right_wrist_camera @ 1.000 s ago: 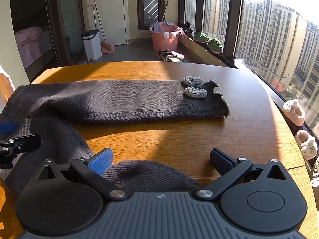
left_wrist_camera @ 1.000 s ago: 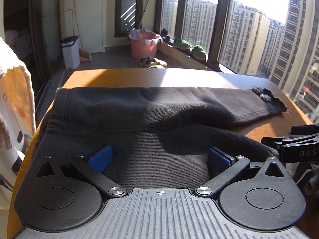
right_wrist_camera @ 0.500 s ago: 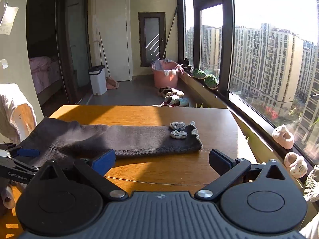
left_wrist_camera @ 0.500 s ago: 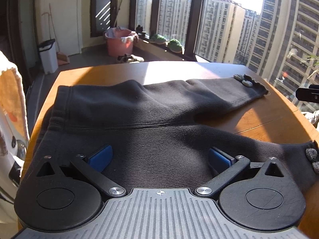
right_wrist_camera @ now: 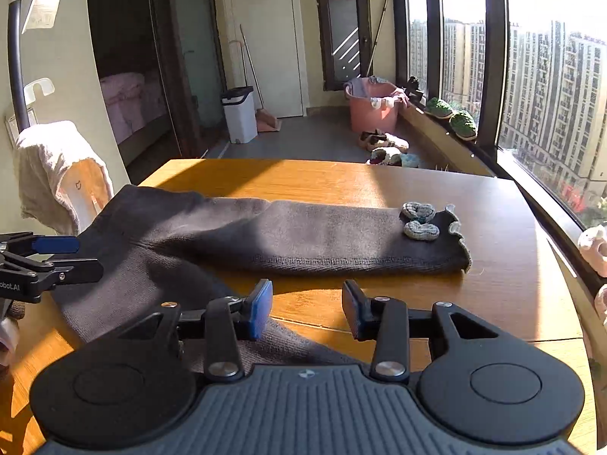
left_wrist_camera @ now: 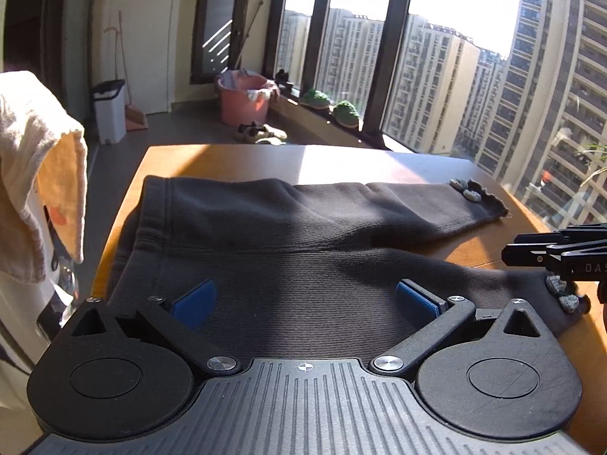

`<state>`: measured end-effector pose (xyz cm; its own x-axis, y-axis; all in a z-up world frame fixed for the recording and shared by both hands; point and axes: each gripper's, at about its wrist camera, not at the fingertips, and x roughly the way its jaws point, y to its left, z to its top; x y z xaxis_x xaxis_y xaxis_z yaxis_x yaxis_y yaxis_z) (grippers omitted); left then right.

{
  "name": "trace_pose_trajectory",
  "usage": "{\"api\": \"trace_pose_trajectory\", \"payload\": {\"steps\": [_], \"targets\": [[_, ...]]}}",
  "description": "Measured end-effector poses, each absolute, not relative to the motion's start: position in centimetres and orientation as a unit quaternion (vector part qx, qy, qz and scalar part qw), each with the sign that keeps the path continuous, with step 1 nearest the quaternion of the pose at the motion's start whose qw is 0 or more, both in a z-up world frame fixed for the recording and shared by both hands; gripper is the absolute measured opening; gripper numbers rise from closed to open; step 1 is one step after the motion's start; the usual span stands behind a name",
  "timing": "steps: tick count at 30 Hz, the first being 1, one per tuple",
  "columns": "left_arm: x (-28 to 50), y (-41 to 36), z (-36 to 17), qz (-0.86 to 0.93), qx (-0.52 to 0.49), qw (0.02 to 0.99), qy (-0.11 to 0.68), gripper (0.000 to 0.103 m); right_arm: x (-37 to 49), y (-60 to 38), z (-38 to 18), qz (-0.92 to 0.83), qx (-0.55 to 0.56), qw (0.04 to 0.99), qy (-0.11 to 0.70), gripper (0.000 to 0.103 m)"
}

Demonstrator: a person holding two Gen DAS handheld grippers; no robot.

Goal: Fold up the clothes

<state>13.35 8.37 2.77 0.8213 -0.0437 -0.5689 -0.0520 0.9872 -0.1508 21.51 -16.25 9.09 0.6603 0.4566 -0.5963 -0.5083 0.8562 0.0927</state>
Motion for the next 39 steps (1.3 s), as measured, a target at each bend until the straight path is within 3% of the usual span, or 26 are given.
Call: {"api": "trace_pose_trajectory", "payload": {"steps": [4, 6, 8, 12, 14, 15, 19, 20, 21, 22, 23, 24, 26, 29, 31, 39], "targets": [[15.9, 11.5, 5.0, 0.057, -0.097, 0.955, 0.275, 0.102, 28.2, -14.8, 8.9, 0.197, -0.013, 0.923, 0.33, 0.045], [18.2, 12.9, 5.0, 0.076, -0.11, 0.947, 0.291, 0.088, 30.1, -13.8, 7.9, 0.148, -0.063, 0.938, 0.307, 0.046], [20.0, 14.1, 5.2, 0.101, -0.108, 0.944, 0.296, 0.075, 31.8, -13.3, 7.0, 0.099, -0.109, 0.948, 0.283, 0.053], [22.0, 16.8, 5.3, 0.146, -0.085, 0.936, 0.309, 0.09, 35.0, -16.4, 5.5, 0.083, -0.044, 0.94, 0.329, 0.057], [22.8, 17.9, 4.7, 0.147, -0.097, 0.928, 0.328, 0.09, 35.4, -17.5, 4.8, 0.104, -0.015, 0.934, 0.341, 0.056], [23.2, 18.6, 4.2, 0.141, -0.107, 0.924, 0.34, 0.09, 35.5, -17.8, 4.7, 0.111, -0.006, 0.933, 0.342, 0.055], [24.6, 19.1, 2.6, 0.133, -0.138, 0.911, 0.365, 0.085, 35.4, -18.1, 4.5, 0.149, 0.016, 0.927, 0.343, 0.018], [25.0, 19.2, 2.2, 0.13, -0.141, 0.908, 0.372, 0.075, 35.2, -18.0, 4.6, 0.154, 0.008, 0.928, 0.339, 0.009], [25.1, 19.1, 1.9, 0.129, -0.137, 0.909, 0.371, 0.07, 35.0, -17.9, 4.9, 0.156, -0.001, 0.929, 0.334, 0.006], [25.1, 18.7, 2.0, 0.127, -0.115, 0.914, 0.367, 0.064, 34.7, -17.9, 5.3, 0.159, -0.005, 0.931, 0.33, 0.006], [25.1, 18.5, 2.0, 0.117, -0.104, 0.917, 0.368, 0.048, 34.4, -18.2, 5.8, 0.164, -0.003, 0.932, 0.324, 0.006], [24.9, 18.4, 2.3, 0.111, -0.102, 0.92, 0.363, 0.042, 34.0, -18.5, 6.5, 0.169, 0.004, 0.933, 0.317, 0.005], [23.3, 18.2, 4.1, 0.101, -0.098, 0.932, 0.335, 0.035, 32.6, -19.6, 8.2, 0.179, 0.018, 0.938, 0.298, 0.005], [20.3, 17.4, 7.2, 0.077, -0.09, 0.95, 0.289, 0.034, 30.0, -22.0, 10.6, 0.196, 0.039, 0.942, 0.271, 0.005], [17.7, 16.7, 8.7, 0.066, -0.076, 0.959, 0.265, 0.018, 27.5, -24.2, 11.7, 0.208, 0.046, 0.943, 0.254, 0.005], [4.8, 14.1, 9.8, 0.019, -0.049, 0.97, 0.237, 0.018, 16.9, -28.7, 10.1, 0.22, -0.026, 0.942, 0.252, 0.005]]}}
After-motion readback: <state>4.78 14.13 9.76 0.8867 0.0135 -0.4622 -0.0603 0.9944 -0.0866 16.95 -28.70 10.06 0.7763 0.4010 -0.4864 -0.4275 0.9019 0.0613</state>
